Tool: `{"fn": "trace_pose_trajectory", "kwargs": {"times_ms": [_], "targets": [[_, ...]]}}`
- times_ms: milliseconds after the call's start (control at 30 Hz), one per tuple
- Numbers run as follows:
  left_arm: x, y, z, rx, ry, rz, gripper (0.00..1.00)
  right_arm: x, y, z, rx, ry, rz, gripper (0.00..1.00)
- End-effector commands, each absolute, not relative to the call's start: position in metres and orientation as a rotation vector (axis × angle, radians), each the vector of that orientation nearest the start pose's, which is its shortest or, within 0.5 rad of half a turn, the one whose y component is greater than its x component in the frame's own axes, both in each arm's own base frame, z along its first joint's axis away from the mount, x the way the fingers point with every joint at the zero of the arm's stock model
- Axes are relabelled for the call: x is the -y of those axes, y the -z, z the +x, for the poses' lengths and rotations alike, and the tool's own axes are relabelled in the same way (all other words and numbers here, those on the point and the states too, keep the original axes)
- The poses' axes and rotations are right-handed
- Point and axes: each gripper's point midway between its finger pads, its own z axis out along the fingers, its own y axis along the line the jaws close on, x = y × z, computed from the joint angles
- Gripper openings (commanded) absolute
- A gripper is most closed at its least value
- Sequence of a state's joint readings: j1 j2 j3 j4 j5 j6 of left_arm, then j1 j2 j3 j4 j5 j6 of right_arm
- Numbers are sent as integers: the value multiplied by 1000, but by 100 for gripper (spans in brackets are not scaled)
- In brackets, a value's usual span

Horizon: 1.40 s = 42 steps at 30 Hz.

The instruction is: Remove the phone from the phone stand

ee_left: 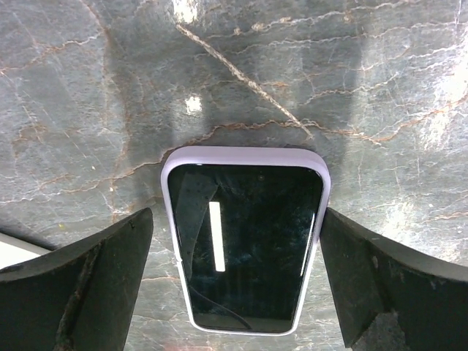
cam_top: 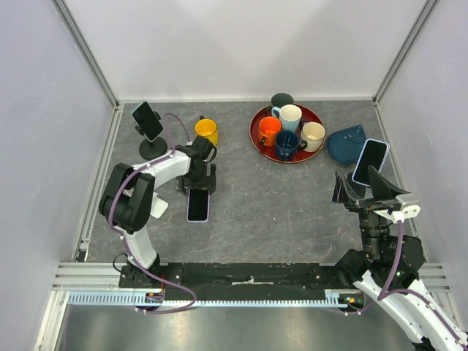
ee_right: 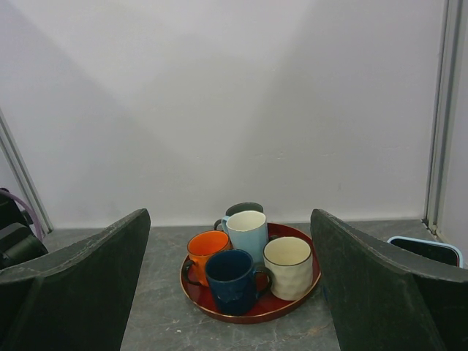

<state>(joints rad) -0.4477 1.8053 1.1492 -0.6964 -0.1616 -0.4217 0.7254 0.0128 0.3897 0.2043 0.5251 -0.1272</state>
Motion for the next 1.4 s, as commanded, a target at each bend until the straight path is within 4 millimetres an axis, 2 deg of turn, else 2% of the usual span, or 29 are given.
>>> {"fn": "trace_pose_trajectory", "kwargs": {"times_ms": [0, 133, 167, 233, 267, 367, 400, 467, 500, 567, 600, 633, 667, 733, 767, 800, 867, 900, 933, 967, 1033, 1067, 1100, 1133, 1167, 1233, 1267, 1333, 1367], "targets": [[134, -19, 304, -2853, 12, 5, 100, -39, -362, 184, -1048, -290, 56, 98], [148, -51, 313, -2768, 211, -38, 100, -42, -363, 183, -1044, -298, 43, 98], [150, -70, 318, -2711, 243, -46, 100, -42, -363, 183, -1042, -303, 40, 98], [154, -90, 322, -2659, 304, -44, 100, -44, -364, 182, -1038, -313, 34, 98], [156, -112, 326, -2597, 334, -39, 100, -45, -365, 182, -1038, -319, 32, 98], [158, -145, 328, -2504, 375, -14, 100, -55, -366, 185, -1069, -342, 0, 98], [156, -163, 326, -2452, 391, 0, 100, -62, -364, 190, -1103, -353, -13, 98], [155, -181, 324, -2399, 408, 19, 100, -74, -363, 194, -1142, -375, -52, 98], [153, -200, 320, -2343, 421, 41, 100, -83, -363, 201, -1183, -375, -76, 98], [149, -214, 315, -2295, 415, 55, 100, -107, -345, 216, -1298, -368, -165, 98], [145, -229, 310, -2245, 415, 70, 100, -112, -348, 218, -1328, -367, -191, 98], [140, -232, 306, -2228, 398, 71, 100, -120, -343, 222, -1368, -376, -215, 98], [138, -237, 304, -2202, 399, 82, 100, -137, -332, 229, -1424, -385, -285, 98], [126, -243, 295, -2152, 353, 90, 100, -151, -333, 233, -1463, -402, -345, 98], [122, -243, 292, -2139, 339, 92, 100, -160, -322, 241, -1515, -390, -377, 98], [118, -243, 289, -2123, 323, 101, 100, -164, -327, 243, -1534, -409, -370, 98], [109, -238, 280, -2102, 295, 94, 100, -173, -316, 254, -1606, -406, -351, 98], [107, -237, 279, -2090, 288, 100, 100, -172, -318, 258, -1626, -391, -337, 98], [105, -225, 274, -2105, 278, 103, 100, -177, -315, 260, -1647, -392, -348, 98], [103, -227, 271, -2084, 281, 107, 100, -184, -314, 266, -1673, -385, -368, 98], [99, -217, 267, -2090, 258, 118, 100, -183, -305, 274, -1740, -331, -372, 98], [97, -217, 265, -2083, 252, 116, 100, -185, -292, 284, -1797, -276, -370, 98], [96, -216, 264, -2082, 252, 109, 100, -181, -299, 289, -1816, -240, -344, 98], [97, -214, 263, -2086, 259, 106, 100, -169, -298, 298, -1834, -143, -288, 98], [99, -214, 262, -2086, 275, 109, 100, -167, -289, 307, -1868, -81, -275, 98], [103, -219, 257, -2069, 313, 124, 100, -151, -298, 319, -1873, 19, -212, 98], [102, -221, 255, -2057, 318, 124, 100, -139, -295, 329, -1887, 83, -158, 98], [98, -226, 252, -2025, 310, 112, 100, -113, -301, 335, -1872, 169, 62, 98], [96, -226, 250, -2018, 306, 108, 100, -96, -302, 340, -1864, 250, 109, 98]]}}
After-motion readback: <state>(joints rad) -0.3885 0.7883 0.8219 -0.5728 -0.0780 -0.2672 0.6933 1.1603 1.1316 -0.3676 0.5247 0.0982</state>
